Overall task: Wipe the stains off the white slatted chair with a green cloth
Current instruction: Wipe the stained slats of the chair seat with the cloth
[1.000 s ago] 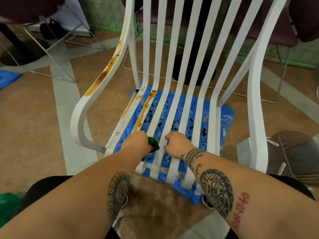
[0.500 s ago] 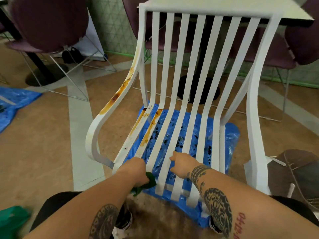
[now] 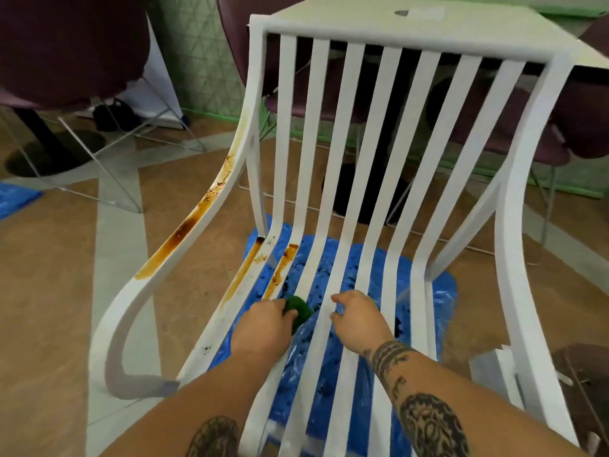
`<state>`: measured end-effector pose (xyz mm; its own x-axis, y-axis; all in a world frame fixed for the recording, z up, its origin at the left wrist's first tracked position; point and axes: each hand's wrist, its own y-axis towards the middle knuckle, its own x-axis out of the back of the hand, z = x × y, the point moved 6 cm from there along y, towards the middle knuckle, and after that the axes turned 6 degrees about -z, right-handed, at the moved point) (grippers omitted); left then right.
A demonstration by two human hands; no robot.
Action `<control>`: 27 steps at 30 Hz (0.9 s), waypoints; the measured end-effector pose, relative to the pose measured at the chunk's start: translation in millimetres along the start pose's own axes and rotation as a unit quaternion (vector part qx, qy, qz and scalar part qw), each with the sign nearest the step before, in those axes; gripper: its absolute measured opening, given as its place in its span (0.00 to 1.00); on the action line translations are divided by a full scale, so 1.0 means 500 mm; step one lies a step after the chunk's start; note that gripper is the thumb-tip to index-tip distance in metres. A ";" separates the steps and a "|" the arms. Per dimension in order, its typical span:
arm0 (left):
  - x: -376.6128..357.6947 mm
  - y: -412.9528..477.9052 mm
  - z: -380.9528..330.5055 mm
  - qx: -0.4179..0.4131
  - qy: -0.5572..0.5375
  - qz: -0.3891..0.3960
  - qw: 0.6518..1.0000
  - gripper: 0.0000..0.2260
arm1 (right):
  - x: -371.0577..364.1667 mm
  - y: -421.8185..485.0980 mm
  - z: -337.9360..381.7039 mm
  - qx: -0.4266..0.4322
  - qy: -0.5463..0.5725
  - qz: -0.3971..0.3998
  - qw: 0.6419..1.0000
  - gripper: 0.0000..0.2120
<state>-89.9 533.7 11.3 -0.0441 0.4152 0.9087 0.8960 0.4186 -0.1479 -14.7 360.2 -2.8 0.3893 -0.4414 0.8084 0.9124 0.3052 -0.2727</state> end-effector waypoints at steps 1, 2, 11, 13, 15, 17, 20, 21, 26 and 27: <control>0.003 0.030 -0.011 -0.002 -0.011 -0.017 1.000 0.15 | 0.008 0.025 -0.004 -0.001 -0.002 -0.016 1.000 0.21; 0.006 0.061 -0.024 -0.005 -0.019 -0.033 0.999 0.15 | 0.015 0.049 -0.007 -0.003 -0.005 -0.029 1.000 0.21; -0.046 0.285 -0.114 -0.053 -0.042 -0.086 0.994 0.12 | -0.015 0.180 -0.008 0.004 -0.116 -0.076 0.990 0.30; -0.064 0.317 -0.127 -0.067 -0.027 -0.079 0.994 0.12 | -0.019 0.185 -0.011 0.015 -0.123 -0.093 0.988 0.28; -0.074 0.339 -0.139 -0.072 -0.002 -0.068 0.995 0.11 | -0.016 0.191 -0.012 0.031 -0.133 -0.103 0.985 0.25; -0.080 0.352 -0.149 -0.073 0.030 -0.060 0.995 0.10 | -0.014 0.198 -0.013 0.046 -0.149 -0.104 0.982 0.22; -0.086 0.366 -0.147 -0.061 0.046 -0.040 0.996 0.07 | -0.014 0.201 -0.014 0.045 -0.157 -0.092 0.982 0.20; -0.084 0.369 -0.143 -0.054 0.053 -0.027 0.997 0.07 | -0.012 0.200 -0.012 0.044 -0.155 -0.090 0.983 0.20; -0.079 0.341 -0.136 -0.059 0.114 0.052 0.990 0.04 | 0.005 0.193 -0.003 0.019 -0.137 -0.052 0.989 0.21; -0.082 0.327 -0.133 -0.064 0.123 0.063 0.988 0.04 | 0.008 0.191 -0.002 0.010 -0.132 -0.038 0.990 0.22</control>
<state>88.1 531.4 -24.0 0.1662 0.2422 0.9559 0.9367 0.2641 -0.2298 73.9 386.9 -26.0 0.2704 -0.2289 0.9351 0.9340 0.2979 -0.1972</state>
